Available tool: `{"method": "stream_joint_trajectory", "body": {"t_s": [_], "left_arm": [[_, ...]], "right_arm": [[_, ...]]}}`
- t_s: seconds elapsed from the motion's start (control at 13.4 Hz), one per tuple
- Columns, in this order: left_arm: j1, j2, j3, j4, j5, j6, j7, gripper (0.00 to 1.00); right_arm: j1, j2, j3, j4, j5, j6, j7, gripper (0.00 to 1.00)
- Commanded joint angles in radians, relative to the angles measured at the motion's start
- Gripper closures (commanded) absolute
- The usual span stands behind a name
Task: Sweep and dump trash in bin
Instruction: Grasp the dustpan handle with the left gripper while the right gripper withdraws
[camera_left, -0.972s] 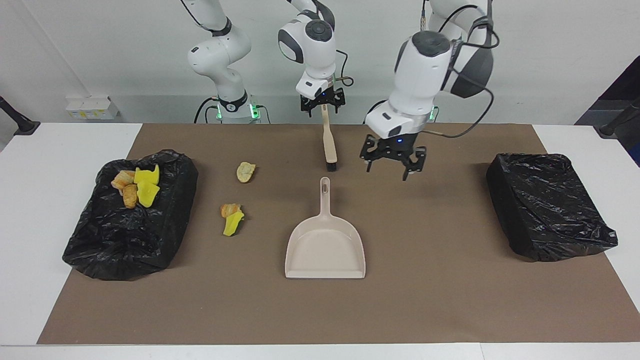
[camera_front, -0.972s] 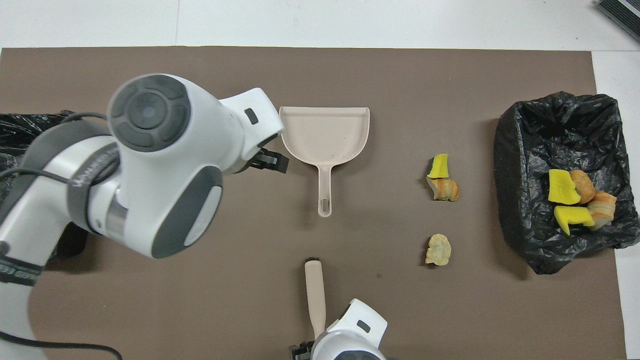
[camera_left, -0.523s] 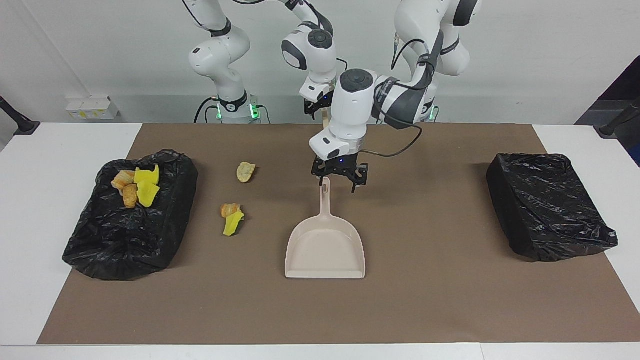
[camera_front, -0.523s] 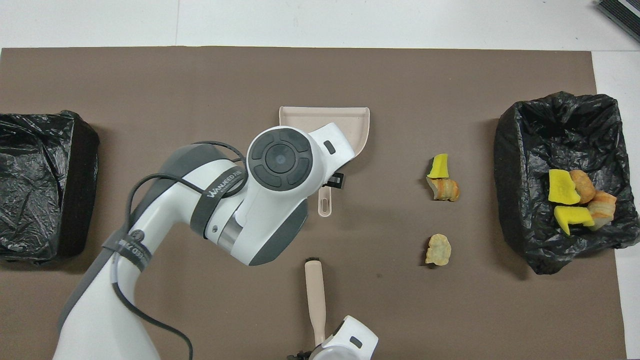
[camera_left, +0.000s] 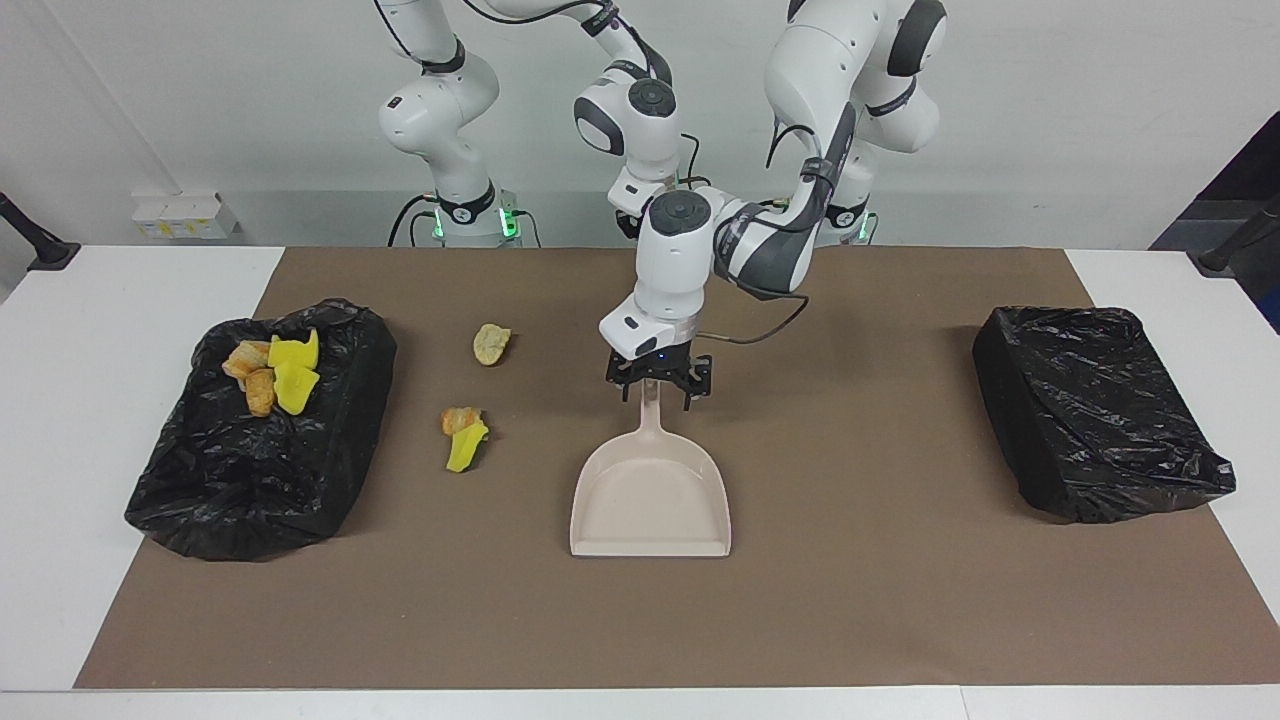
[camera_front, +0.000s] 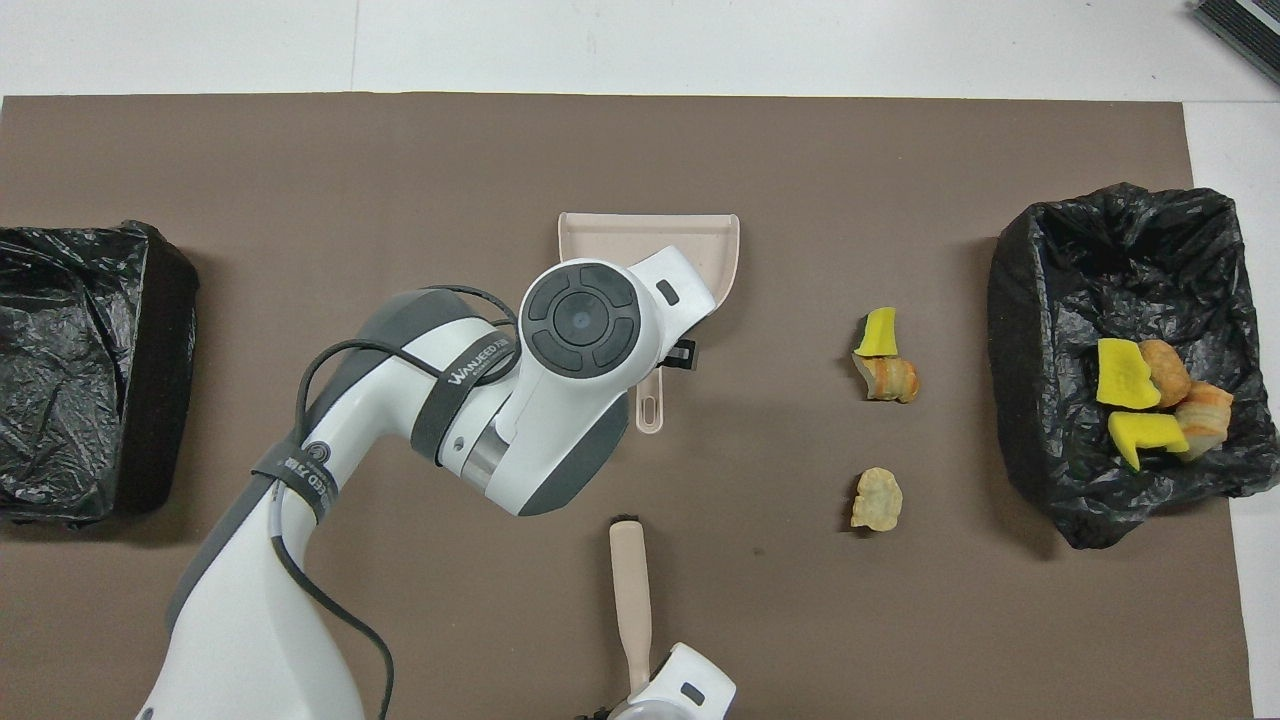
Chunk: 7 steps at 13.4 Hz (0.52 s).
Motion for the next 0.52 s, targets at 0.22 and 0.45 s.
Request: {"method": "stream_joint_trajectory", "body": {"t_s": [0.22, 0.45], "left_arm": [[-0.014, 0.009, 0.014, -0.007, 0.025, 0.006, -0.037, 0.29], [-0.015, 0.008, 0.014, -0.007, 0.025, 0.004, -0.037, 0.70]], "right_arm": [[-0.023, -0.037, 0.000, 0.003, 0.022, -0.010, 0.037, 0.85], [-0.049, -0.038, -0.001, 0.006, 0.022, -0.012, 0.037, 1.00]]}}
